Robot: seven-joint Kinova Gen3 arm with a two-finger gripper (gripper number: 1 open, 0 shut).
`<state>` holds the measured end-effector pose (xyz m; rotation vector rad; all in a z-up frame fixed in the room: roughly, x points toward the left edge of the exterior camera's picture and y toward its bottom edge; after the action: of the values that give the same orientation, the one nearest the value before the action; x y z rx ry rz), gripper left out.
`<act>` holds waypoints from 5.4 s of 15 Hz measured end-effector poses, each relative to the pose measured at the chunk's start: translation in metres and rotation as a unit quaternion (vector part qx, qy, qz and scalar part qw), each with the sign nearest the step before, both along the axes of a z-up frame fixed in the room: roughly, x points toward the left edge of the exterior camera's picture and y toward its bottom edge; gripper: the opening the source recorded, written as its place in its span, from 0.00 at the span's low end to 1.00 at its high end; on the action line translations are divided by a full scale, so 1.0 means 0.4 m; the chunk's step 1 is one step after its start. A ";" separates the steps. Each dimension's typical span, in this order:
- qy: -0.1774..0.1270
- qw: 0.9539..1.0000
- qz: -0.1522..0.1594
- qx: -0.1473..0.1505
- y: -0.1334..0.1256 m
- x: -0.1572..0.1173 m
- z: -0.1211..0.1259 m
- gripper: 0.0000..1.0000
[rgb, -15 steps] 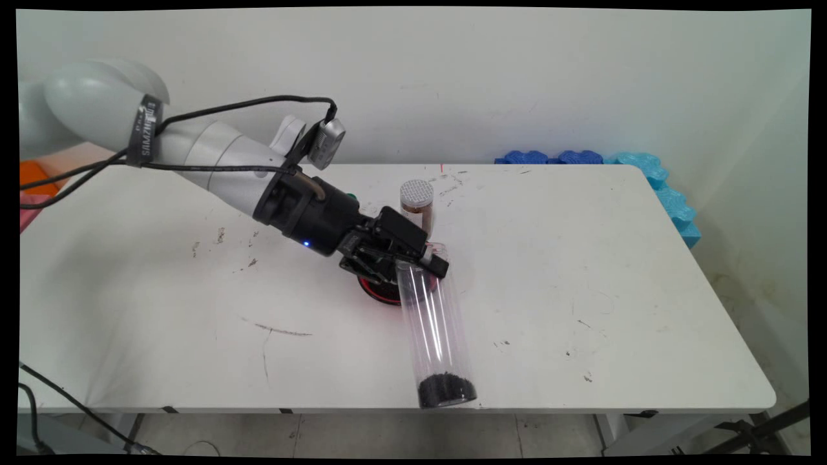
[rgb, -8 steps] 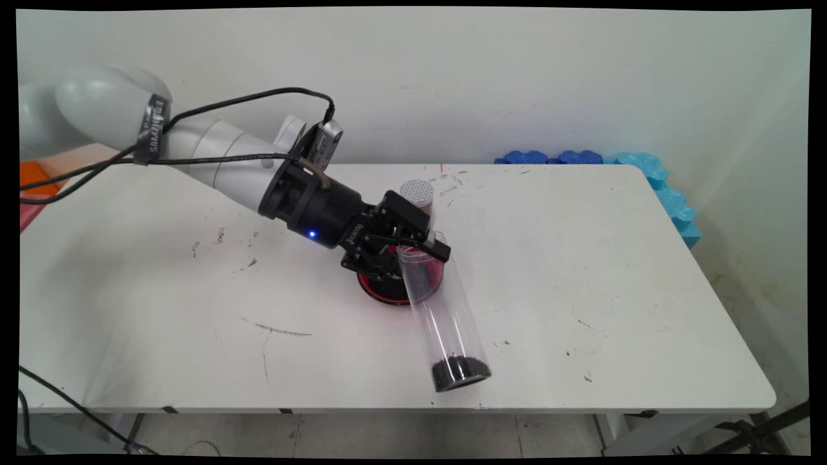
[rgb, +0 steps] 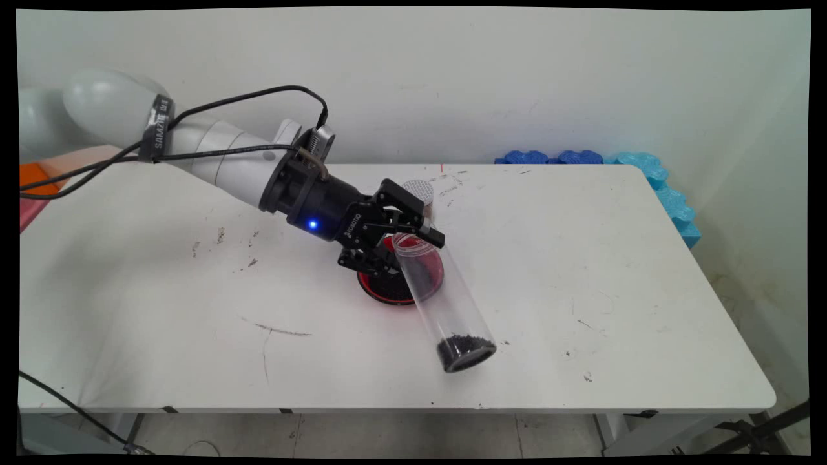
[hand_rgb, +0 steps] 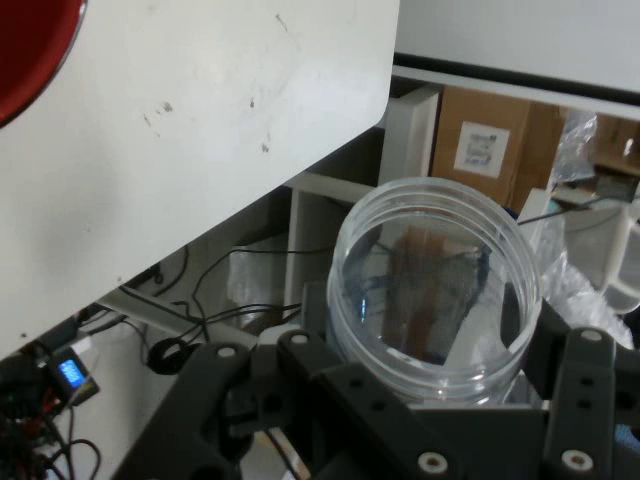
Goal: Pour the black seasoning powder in the red bowl
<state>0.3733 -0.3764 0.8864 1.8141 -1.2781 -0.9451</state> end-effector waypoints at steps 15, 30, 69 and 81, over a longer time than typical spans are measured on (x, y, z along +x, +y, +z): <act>0.068 0.991 0.047 0.109 -0.043 0.021 -0.014 0.00; 0.089 0.978 0.089 0.166 -0.080 0.051 -0.054 0.00; 0.109 0.942 0.171 0.269 -0.087 0.062 -0.151 0.00; 0.128 0.930 0.193 0.286 -0.082 0.098 -0.157 0.00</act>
<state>0.4126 -0.4091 0.8237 2.1728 -0.4709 -1.3587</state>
